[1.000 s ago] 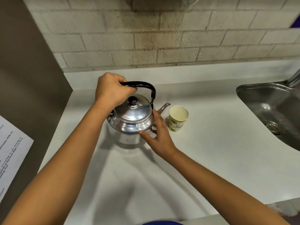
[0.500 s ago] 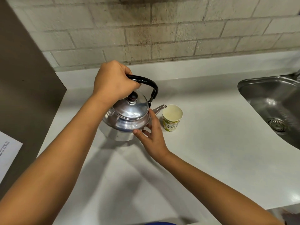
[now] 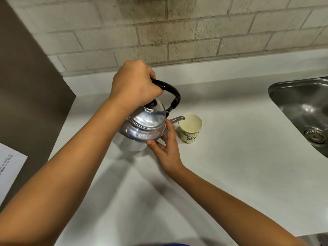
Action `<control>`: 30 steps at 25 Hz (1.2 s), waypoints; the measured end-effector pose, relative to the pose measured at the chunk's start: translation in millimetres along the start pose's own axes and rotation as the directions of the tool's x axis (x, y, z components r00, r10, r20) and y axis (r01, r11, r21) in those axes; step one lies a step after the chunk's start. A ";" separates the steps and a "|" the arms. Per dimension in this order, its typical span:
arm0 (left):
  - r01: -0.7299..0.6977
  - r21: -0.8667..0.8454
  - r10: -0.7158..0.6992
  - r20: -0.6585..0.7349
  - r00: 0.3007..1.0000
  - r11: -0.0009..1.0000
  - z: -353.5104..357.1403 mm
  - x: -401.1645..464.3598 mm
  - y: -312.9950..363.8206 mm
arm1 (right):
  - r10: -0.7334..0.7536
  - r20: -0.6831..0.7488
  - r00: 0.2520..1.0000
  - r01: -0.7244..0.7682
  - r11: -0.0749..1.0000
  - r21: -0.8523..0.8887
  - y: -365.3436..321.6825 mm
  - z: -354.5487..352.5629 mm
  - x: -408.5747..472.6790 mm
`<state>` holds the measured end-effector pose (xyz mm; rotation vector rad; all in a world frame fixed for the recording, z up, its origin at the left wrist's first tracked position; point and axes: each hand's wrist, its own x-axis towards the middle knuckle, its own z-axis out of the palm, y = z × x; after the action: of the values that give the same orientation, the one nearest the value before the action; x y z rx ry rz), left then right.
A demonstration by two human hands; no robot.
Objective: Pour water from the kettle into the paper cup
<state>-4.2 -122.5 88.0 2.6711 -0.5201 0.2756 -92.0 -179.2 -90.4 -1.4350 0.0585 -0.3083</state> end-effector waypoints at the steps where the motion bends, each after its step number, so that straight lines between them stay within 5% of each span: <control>1: -0.012 0.015 0.012 -0.004 1.000 1.000 0.6 0.9 1.4 | 0.000 -0.002 1.000 0.000 1.000 0.010 0.8 0.1 0.3; 30: -0.109 0.134 0.107 0.028 0.994 0.985 3.9 14.2 16.1 | 0.019 -0.059 0.998 -0.008 0.983 0.184 -4.7 11.2 2.4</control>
<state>2.8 -142.3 93.9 2.7841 -0.6768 0.3250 -88.0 -169.4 -83.9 -1.2419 0.0870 -0.3377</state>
